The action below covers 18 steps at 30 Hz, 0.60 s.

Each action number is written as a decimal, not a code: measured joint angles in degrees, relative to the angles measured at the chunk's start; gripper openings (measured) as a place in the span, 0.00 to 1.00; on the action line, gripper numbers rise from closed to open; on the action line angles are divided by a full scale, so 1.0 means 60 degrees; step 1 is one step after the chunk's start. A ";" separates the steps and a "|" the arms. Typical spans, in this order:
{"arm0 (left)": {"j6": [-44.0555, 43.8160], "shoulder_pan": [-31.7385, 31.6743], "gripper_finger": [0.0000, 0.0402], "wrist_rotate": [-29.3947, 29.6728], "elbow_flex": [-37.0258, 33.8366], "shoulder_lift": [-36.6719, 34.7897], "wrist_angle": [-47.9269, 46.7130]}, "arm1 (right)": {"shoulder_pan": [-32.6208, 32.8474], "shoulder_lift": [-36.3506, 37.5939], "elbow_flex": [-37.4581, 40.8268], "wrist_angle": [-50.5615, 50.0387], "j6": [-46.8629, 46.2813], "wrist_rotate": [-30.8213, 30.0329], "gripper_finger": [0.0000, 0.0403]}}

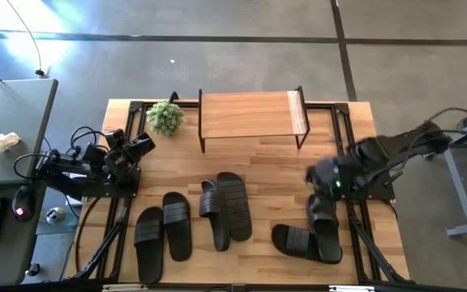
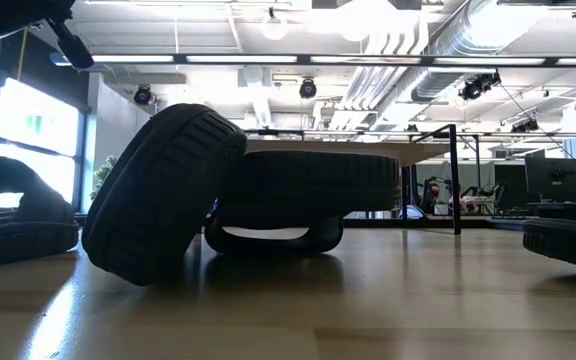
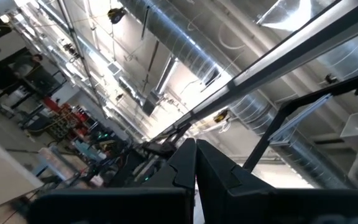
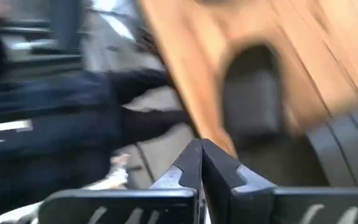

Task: Pick and place slides into the shelf
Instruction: Put the black slipper under the shelf

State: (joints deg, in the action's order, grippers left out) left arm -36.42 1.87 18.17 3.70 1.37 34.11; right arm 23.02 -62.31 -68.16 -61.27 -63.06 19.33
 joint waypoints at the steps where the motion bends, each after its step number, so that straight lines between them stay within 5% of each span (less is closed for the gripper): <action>1: 0.0000 0.0000 0.00 0.0000 0.0000 -0.0003 -0.0110 | 0.0509 -0.0006 0.0000 -0.0402 -0.0673 -0.0445 0.00; 8: 0.0004 0.0004 0.00 0.0047 0.0000 0.0000 -0.1057 | 0.3351 -0.0545 0.0000 -0.2034 -0.4187 -0.3082 0.00; 18: 0.0026 0.0003 0.00 0.0102 0.0000 0.0000 -0.1568 | 0.4670 -0.2681 0.0000 -0.2959 -0.4676 -0.2883 0.00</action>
State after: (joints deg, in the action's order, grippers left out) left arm -36.27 1.89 18.79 3.70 1.37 24.70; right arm 51.04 -78.40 -68.16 -79.02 -91.12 2.03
